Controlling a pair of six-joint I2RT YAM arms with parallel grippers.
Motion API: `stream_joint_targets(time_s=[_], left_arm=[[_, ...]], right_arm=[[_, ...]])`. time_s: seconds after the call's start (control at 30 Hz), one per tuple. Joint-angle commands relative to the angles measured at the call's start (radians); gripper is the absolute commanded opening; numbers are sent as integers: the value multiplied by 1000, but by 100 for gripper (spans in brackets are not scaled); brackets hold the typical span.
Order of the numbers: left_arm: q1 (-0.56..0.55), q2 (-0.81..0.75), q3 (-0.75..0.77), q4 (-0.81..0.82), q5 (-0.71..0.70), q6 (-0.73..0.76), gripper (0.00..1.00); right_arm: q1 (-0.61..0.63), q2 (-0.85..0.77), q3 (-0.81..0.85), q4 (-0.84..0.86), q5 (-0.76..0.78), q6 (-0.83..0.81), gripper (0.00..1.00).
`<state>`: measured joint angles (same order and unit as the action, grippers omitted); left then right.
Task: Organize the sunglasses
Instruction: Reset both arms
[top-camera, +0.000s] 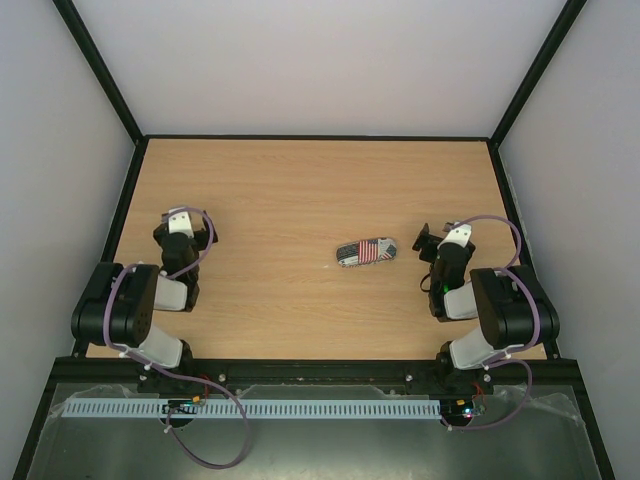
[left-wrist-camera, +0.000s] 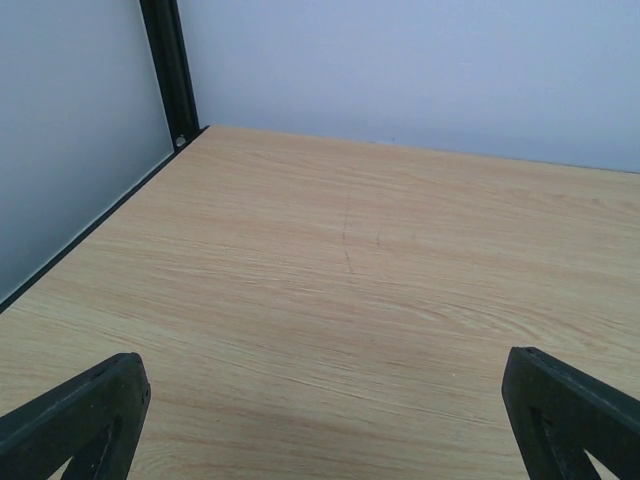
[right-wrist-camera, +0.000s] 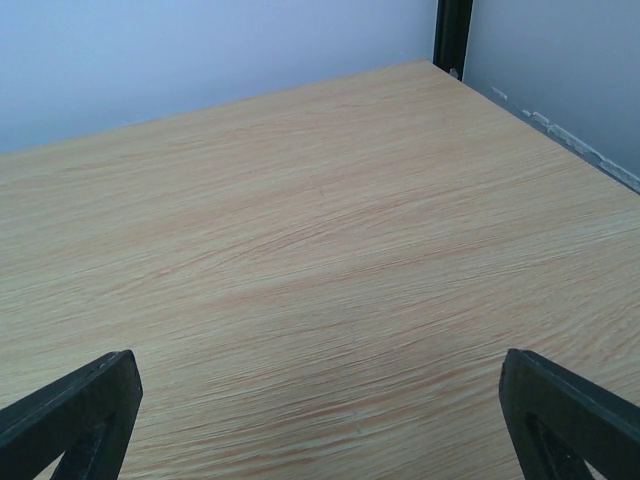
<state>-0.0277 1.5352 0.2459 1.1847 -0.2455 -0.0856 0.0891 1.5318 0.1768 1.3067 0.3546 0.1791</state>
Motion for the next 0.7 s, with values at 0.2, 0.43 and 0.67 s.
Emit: stream_joint_targets(time_s=[0.2,0.43,0.67], left_arm=[[8,2,1,90,35,4,99],[8,-2,-4,92,35,6,99],[8,-3,-4,92,35,7,99]], right_arm=[[-2,1,20,31,9,-15,99],[-2,1,20,28,9,-15,99],[-2,2,23,24,8,-16,99]])
